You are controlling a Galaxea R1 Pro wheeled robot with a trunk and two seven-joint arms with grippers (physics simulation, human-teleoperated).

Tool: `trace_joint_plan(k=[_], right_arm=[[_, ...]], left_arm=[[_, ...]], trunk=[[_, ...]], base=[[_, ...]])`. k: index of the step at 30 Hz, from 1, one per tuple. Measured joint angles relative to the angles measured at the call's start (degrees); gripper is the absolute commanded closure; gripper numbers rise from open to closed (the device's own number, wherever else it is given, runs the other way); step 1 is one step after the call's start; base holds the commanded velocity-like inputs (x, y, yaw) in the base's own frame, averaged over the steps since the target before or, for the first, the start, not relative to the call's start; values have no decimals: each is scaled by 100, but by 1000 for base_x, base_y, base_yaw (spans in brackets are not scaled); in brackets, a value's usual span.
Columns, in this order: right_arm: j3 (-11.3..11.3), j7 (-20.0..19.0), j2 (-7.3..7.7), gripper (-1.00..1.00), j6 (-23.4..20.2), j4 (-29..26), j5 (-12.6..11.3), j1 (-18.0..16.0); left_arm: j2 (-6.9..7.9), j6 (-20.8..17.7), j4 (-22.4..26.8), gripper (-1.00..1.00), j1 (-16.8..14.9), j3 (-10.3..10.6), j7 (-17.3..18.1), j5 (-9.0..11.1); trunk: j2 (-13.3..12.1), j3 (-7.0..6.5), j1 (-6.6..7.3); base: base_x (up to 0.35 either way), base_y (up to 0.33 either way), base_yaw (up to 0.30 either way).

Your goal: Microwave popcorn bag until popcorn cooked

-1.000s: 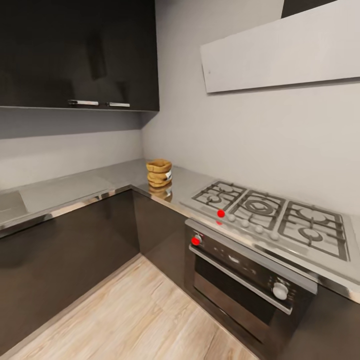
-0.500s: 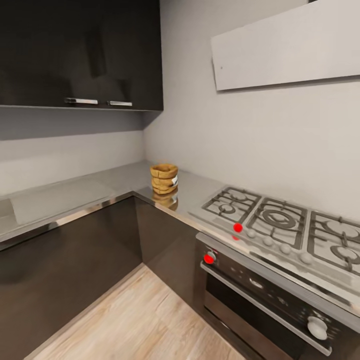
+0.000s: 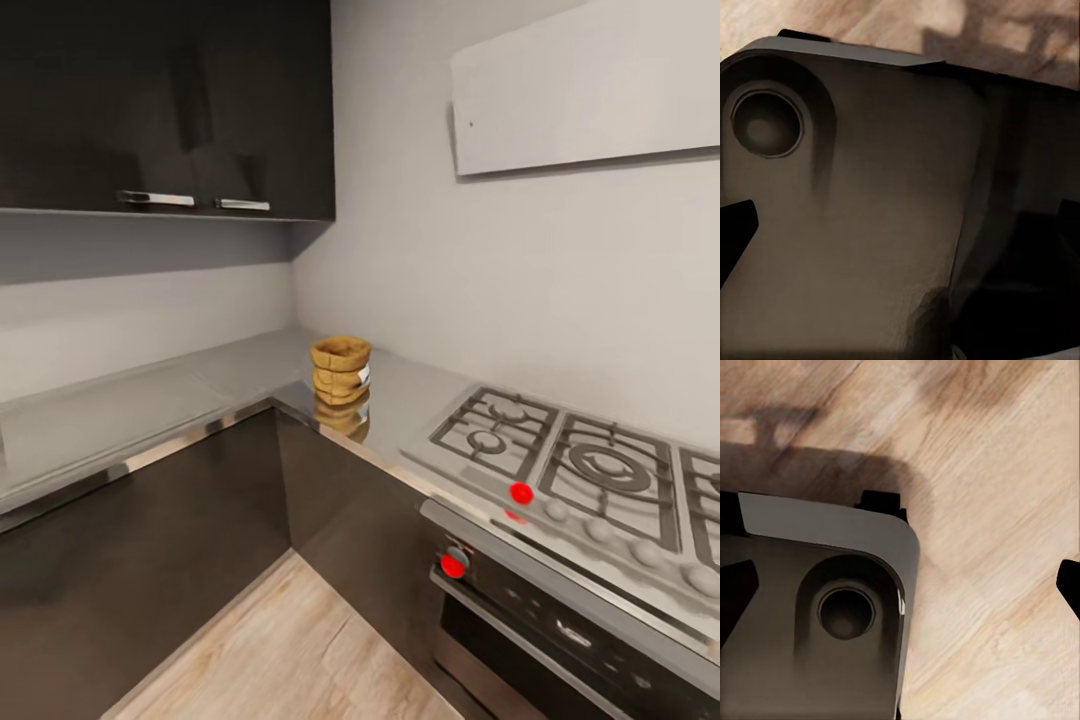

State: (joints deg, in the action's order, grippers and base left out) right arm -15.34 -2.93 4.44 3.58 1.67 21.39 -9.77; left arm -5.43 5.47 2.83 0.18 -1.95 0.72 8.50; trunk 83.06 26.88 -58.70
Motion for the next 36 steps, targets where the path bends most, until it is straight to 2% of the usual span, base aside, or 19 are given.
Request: trace_joint_plan(k=[27, 36], right_arm=[[0, -5, -1, -100, -12, 0, 0, 0], [-6, -4, -11, -100, 10, 0, -21, 0]], left_arm=[[0, 18, 0, -100, -2, -7, -1, 1], [0, 16, 1, -100, -2, -9, -7, 0]], trunk=[[0, 0, -1], [0, 0, -3]], base=[[243, 186, 0], [47, 45, -64]])
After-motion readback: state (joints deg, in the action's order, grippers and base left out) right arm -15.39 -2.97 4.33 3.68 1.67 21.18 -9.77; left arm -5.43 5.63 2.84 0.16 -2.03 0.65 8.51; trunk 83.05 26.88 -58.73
